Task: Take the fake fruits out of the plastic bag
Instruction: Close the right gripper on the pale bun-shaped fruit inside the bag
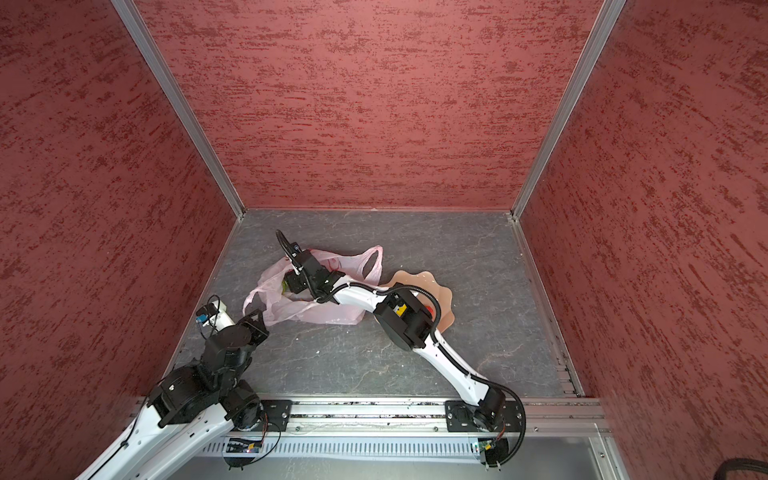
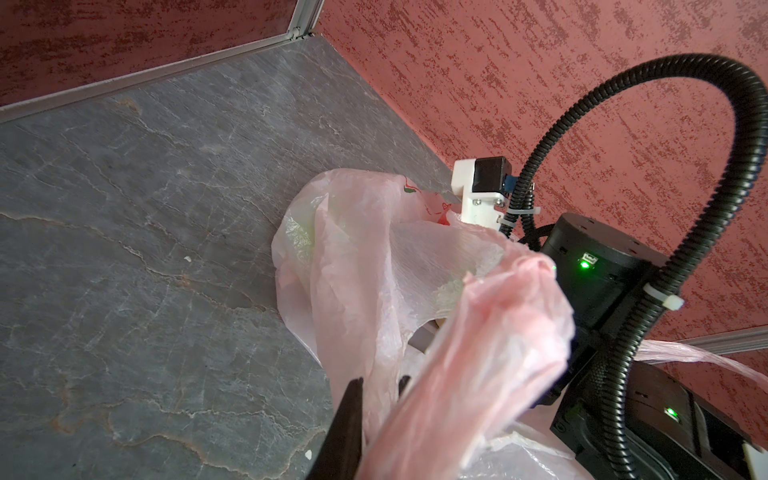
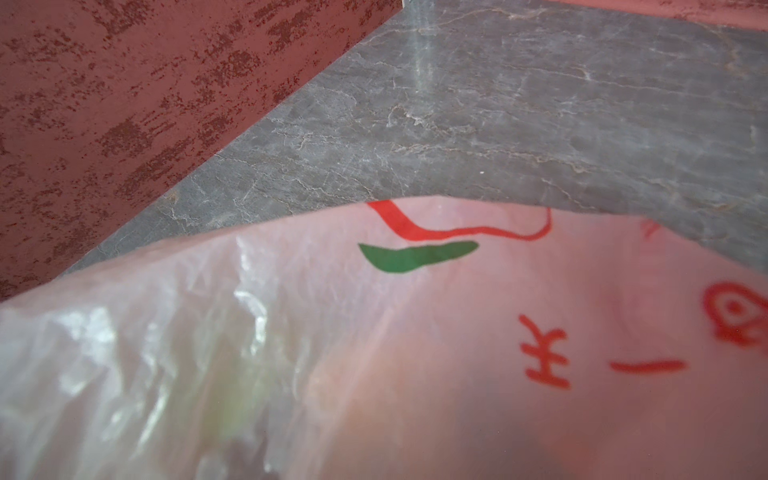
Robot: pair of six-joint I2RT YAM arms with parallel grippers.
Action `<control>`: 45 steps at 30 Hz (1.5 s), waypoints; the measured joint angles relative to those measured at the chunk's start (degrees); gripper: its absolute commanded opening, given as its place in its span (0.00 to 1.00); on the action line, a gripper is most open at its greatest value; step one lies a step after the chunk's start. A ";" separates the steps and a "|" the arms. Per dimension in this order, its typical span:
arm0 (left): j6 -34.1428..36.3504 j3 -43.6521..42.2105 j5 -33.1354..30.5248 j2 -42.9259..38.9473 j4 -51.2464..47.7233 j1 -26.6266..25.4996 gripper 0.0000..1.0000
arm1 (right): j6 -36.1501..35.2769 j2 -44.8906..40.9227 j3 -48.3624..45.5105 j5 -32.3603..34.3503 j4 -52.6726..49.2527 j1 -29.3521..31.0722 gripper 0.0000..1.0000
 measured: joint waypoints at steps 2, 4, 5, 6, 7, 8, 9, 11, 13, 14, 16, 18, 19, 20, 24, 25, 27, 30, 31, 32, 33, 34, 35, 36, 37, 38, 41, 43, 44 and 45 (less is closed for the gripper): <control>0.00 -0.04 -0.15 0.00 0.11 0.00 0.19 | -0.02 0.00 0.00 -0.02 0.00 -0.04 0.58; 0.07 -0.04 -0.39 0.00 0.17 0.00 0.19 | -0.07 0.00 0.00 -0.04 0.04 -0.04 0.56; 0.09 -0.04 -0.50 0.00 0.15 0.00 0.19 | -0.15 0.00 0.00 -0.04 0.07 -0.04 0.56; 0.09 -0.04 -0.57 -0.02 0.17 0.00 0.19 | -0.20 0.00 0.00 -0.07 0.09 -0.04 0.55; 0.09 -0.04 -0.68 -0.02 0.17 0.00 0.19 | -0.24 -0.02 -0.02 -0.07 0.15 -0.04 0.54; 0.09 -0.04 -0.79 -0.04 0.17 0.00 0.19 | -0.31 -0.04 -0.22 -0.07 0.44 -0.04 0.53; 0.09 -0.04 -0.94 -0.07 0.17 0.00 0.19 | -0.37 -0.11 -0.50 -0.09 0.81 -0.04 0.51; 0.09 -0.07 -1.31 -0.09 0.17 0.00 0.19 | -0.50 -0.57 -1.68 -0.17 1.77 -0.04 0.49; 0.11 -0.07 -1.62 -0.09 0.17 0.02 0.19 | -0.61 -1.16 -2.97 -0.17 2.73 -0.04 0.46; 0.11 -0.07 -1.77 -0.09 0.17 0.02 0.19 | -0.63 -1.62 -3.87 -0.20 3.28 -0.04 0.45; 0.09 -0.15 -1.95 -0.09 0.17 0.09 0.19 | -0.68 -2.47 -5.44 -0.20 3.93 -0.04 0.43; 0.09 -0.28 -1.99 -0.09 0.17 0.31 0.20 | -0.83 -3.41 -7.06 -0.20 4.57 -0.02 0.42; 0.09 -0.37 -2.03 -0.09 0.17 0.39 0.20 | -0.87 -3.85 -7.80 -0.20 4.76 -0.04 0.42; 0.09 -0.39 -2.03 -0.09 0.17 0.44 0.20 | -0.90 -4.24 -8.39 -0.20 4.90 -0.04 0.41; 0.07 -0.48 -2.23 -0.11 0.17 0.68 0.20 | -0.94 -6.14 -11.72 -0.20 6.16 -0.02 0.39; 0.07 -0.48 -2.29 -0.13 0.17 0.72 0.20 | -0.96 -6.69 -12.59 -0.22 6.32 -0.02 0.39; 0.07 -0.52 -2.47 -0.13 0.20 0.90 0.20 | -1.05 -7.89 -14.51 -0.26 6.75 0.00 0.39; 0.00 -0.63 -2.73 -0.13 0.22 1.14 0.20 | -1.09 -9.64 -17.20 -0.26 7.06 0.20 0.39; 0.00 -0.70 -2.84 -0.13 0.22 1.22 0.20 | -1.18 -10.29 -18.21 -0.28 7.26 0.26 0.38; 0.00 -0.74 -2.89 -0.13 0.22 1.27 0.20 | -1.27 -10.97 -19.21 -0.28 7.43 0.28 0.38; 0.00 -0.79 -2.91 -0.15 0.24 1.31 0.20 | -1.29 -11.74 -20.28 -0.28 7.48 0.31 0.38; 0.00 -0.85 -2.91 -0.13 0.24 1.31 0.20 | -1.31 -12.52 -21.38 -0.26 7.48 0.37 0.38; 0.00 -0.90 -2.91 -0.13 0.26 1.31 0.20 | -1.31 -13.27 -22.45 -0.26 7.52 0.46 0.37; -0.02 -0.92 -2.86 -0.13 0.26 1.33 0.20 | -1.31 -14.10 -23.56 -0.24 7.58 0.55 0.37; -0.02 -0.94 -2.84 -0.13 0.35 1.36 0.20 | -1.31 -14.86 -24.61 -0.22 7.67 0.63 0.37; -0.02 -0.98 -2.82 -0.13 0.52 1.38 0.20 | -1.31 -15.47 -25.40 -0.20 7.76 0.70 0.36; -0.07 -1.49 -2.43 -0.13 1.51 1.42 0.20 | -1.31 -17.66 -27.87 -0.17 7.82 0.96 0.36; -0.28 -1.92 -1.79 -0.13 1.64 1.42 0.20 | -1.31 -18.97 -29.09 -0.20 7.78 1.07 0.36; -0.44 -2.12 -1.53 -0.13 1.66 1.42 0.19 | -1.36 -19.50 -29.44 -0.17 7.78 1.11 0.36; -0.52 -2.36 -1.29 -0.17 1.73 1.40 0.19 | -1.36 -20.00 -29.83 -0.17 7.76 1.18 0.36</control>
